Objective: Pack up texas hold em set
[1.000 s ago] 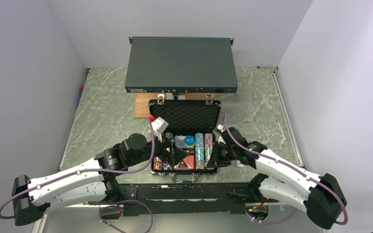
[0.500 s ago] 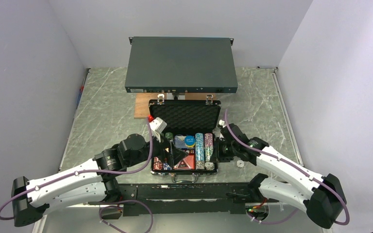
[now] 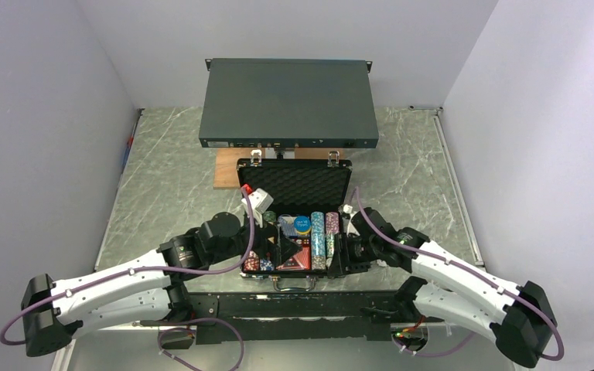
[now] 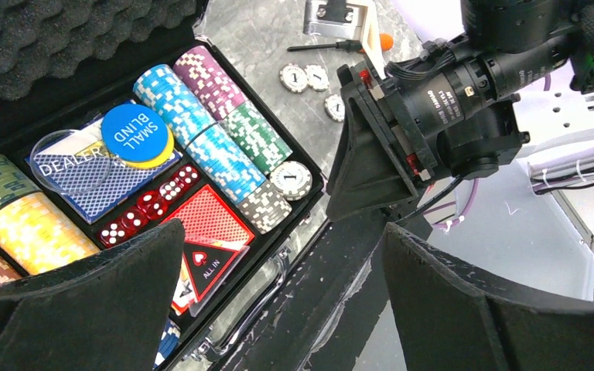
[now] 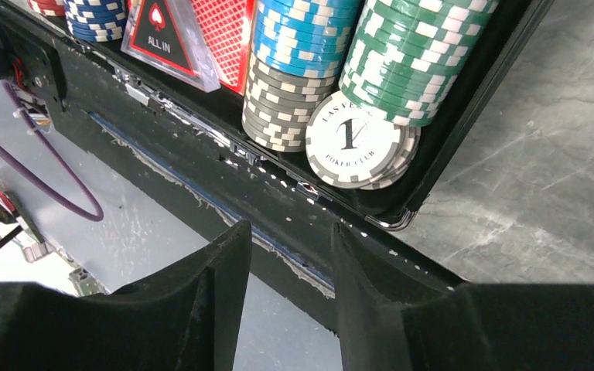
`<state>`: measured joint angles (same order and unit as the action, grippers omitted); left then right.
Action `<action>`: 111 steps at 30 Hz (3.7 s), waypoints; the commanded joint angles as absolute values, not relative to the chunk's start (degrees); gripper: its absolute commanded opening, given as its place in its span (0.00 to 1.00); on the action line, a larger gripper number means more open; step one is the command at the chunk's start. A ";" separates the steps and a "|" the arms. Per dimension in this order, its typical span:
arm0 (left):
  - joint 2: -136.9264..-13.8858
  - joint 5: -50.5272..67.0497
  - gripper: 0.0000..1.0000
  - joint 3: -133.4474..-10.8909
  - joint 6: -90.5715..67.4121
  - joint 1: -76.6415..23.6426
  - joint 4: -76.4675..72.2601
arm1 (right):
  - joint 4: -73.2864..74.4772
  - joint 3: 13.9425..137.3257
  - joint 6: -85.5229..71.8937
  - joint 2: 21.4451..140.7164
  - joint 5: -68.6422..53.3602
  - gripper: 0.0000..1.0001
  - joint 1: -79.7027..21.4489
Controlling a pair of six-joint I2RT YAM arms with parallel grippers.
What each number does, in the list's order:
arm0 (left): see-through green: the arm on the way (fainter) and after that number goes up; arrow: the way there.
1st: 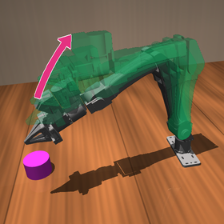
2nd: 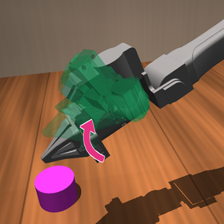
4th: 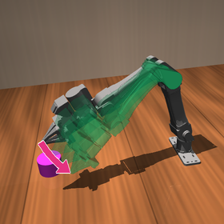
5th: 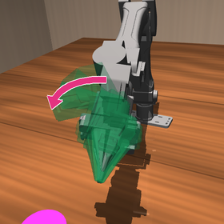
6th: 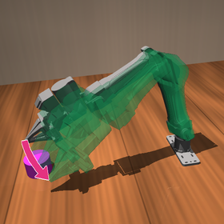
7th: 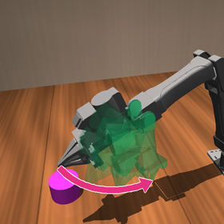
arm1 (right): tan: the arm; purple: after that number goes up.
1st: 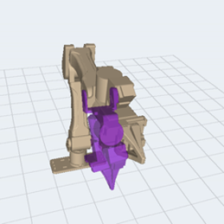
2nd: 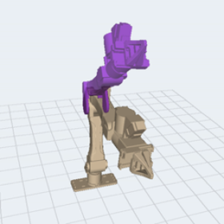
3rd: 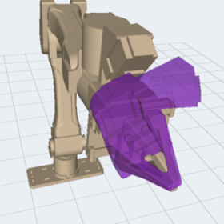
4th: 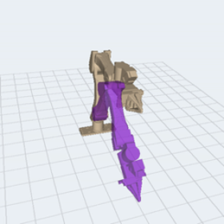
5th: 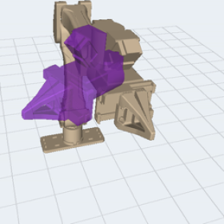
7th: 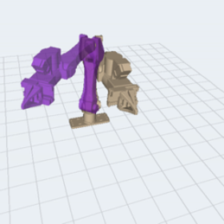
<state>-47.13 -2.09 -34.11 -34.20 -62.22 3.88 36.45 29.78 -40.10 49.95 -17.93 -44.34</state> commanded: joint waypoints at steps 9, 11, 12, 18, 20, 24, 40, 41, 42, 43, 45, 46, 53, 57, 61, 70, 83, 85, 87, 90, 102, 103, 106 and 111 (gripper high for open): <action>-45.74 -1.91 0.99 -36.30 -34.82 -61.97 3.43 | 28.91 29.56 -40.43 54.99 -15.12 0.46 -44.81; -45.70 -1.80 0.99 -36.31 -34.96 -62.01 3.43 | 29.02 29.97 -40.48 55.15 -13.25 0.46 -44.80; -45.73 -1.72 0.99 -36.22 -34.98 -61.97 3.48 | 29.32 30.40 -40.51 55.39 -12.26 0.47 -44.82; -45.26 -1.58 0.99 -35.88 -35.21 -61.97 4.00 | 29.65 31.87 -40.26 55.83 -7.07 0.49 -44.83; -44.86 -1.70 0.99 -35.74 -35.16 -61.96 3.98 | 29.94 32.49 -40.00 56.10 -5.42 0.50 -44.79; -44.65 -1.90 0.99 -35.83 -35.16 -61.97 3.96 | 31.68 34.61 -39.22 56.66 -3.98 0.51 -44.76; -46.04 -0.90 0.99 -35.07 -35.69 -61.92 2.76 | 33.83 31.74 -39.20 51.13 -17.43 0.53 -47.24; -46.15 -0.87 0.99 -35.23 -35.63 -61.96 2.87 | 33.23 31.43 -39.75 51.45 -17.25 0.52 -47.73; -46.14 -0.88 0.99 -35.25 -35.67 -61.92 2.83 | 32.73 31.15 -40.03 51.73 -16.71 0.52 -48.25; -46.14 -0.80 0.99 -35.20 -35.68 -61.96 2.67 | 32.28 31.00 -40.15 52.10 -16.16 0.52 -48.67; -46.14 -0.73 0.99 -35.24 -35.77 -61.94 2.79 | 31.67 30.97 -39.94 53.09 -16.05 0.52 -48.92; -46.14 -0.71 0.99 -35.24 -35.82 -61.92 2.93 | 31.24 31.05 -39.64 53.68 -16.18 0.52 -49.06; -45.97 -0.87 0.99 -35.23 -35.50 -61.95 3.05 | 29.98 31.02 -38.94 57.05 -15.22 0.53 -49.57; -46.22 -0.68 0.99 -35.54 -35.15 -61.92 3.31 | 30.25 31.01 -38.96 57.39 -12.78 0.53 -49.79; -46.48 -0.81 0.99 -35.68 -34.86 -61.89 3.60 | 31.07 32.06 -39.23 57.16 -7.00 0.53 -49.73; -46.47 -0.95 0.99 -36.12 -34.63 -61.92 4.00 | 29.73 35.89 -39.17 58.65 0.50 0.56 -49.74; -45.71 -0.94 0.99 -35.78 -33.69 -61.62 4.05 | 39.22 41.45 -37.83 55.51 2.64 0.61 -49.70; -45.63 -0.67 0.99 -35.54 -33.80 -61.53 3.89 | 40.01 41.25 -37.50 55.96 0.44 0.58 -49.75; -45.62 -0.53 0.99 -35.26 -33.71 -61.44 3.62 | 39.20 39.92 -37.70 56.36 -4.16 0.48 -49.75; -45.76 -0.53 0.99 -35.24 -33.66 -61.36 3.62 | 37.68 36.83 -38.93 56.19 -8.69 0.32 -49.81; -46.49 0.26 0.99 -34.64 -34.82 -61.17 2.68 | 36.03 31.78 -42.58 55.73 -7.00 0.00 -53.21; -46.57 0.20 0.99 -34.63 -34.84 -61.17 2.67 | 35.83 31.70 -42.74 56.12 -6.47 0.00 -53.46; -46.55 0.18 0.99 -34.86 -34.97 -61.17 3.02 | 36.33 32.34 -42.36 56.97 -4.00 0.00 -53.70; -46.67 0.24 0.99 -35.41 -34.85 -61.17 3.58 | 36.97 34.06 -41.92 58.06 -0.22 0.00 -53.75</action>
